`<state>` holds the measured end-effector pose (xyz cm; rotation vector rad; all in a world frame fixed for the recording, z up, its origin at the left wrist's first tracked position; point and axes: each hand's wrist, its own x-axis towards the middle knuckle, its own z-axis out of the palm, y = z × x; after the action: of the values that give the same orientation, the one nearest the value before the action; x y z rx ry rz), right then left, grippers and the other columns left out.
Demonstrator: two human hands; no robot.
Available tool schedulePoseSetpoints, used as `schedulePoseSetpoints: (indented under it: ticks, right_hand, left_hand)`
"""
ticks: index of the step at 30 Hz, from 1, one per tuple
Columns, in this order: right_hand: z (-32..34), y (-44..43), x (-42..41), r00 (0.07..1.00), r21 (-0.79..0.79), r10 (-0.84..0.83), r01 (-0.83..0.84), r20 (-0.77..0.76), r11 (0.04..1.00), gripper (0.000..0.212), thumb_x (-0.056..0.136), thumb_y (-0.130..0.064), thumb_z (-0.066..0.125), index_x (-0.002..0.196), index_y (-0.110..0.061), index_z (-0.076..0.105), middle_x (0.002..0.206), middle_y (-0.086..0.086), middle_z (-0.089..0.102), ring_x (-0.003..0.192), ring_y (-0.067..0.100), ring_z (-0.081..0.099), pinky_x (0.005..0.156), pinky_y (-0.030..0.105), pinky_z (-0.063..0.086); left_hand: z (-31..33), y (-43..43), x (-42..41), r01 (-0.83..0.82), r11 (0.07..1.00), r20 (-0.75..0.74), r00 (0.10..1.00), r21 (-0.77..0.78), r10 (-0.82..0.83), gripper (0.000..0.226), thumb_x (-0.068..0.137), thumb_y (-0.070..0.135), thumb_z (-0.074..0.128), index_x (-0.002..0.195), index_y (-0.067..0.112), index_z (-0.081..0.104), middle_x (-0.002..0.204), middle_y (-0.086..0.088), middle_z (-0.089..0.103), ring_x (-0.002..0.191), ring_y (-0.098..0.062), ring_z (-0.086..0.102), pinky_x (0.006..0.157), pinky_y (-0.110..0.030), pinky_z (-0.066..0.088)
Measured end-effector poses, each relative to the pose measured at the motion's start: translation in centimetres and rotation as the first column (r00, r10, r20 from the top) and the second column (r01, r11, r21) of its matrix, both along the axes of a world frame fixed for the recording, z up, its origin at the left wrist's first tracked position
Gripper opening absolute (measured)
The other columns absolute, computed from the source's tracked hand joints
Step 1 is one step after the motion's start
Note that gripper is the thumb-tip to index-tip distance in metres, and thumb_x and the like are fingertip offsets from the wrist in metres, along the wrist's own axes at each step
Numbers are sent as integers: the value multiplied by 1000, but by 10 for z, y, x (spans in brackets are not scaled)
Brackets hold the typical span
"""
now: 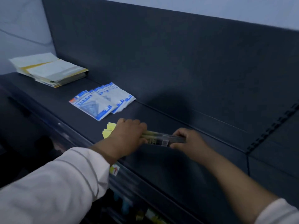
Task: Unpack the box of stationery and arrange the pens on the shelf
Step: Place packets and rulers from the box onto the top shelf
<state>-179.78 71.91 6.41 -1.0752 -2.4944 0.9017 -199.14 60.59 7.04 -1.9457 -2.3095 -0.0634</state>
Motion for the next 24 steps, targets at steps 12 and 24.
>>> schedulePoseSetpoints:
  ticks: [12,24]
  right_hand:
    - [-46,22,30,999,0,-52,52,4,999,48,76,-2,57,120,-18,48,115,-6,44,111,10,47,99,21,37]
    - [-49,34,19,971,181,63,-106,232,978,29,84,-17,50,111,-28,48,109,-9,44,103,13,41,94,29,37]
  left_hand:
    - [-38,35,20,4,991,173,985,-136,20,53,87,38,47,135,19,35,137,-3,41,125,-25,41,100,-34,31]
    - [-39,40,25,-11,986,-69,998,-167,0,37,87,20,41,124,18,36,127,-4,41,116,-25,42,94,-36,31]
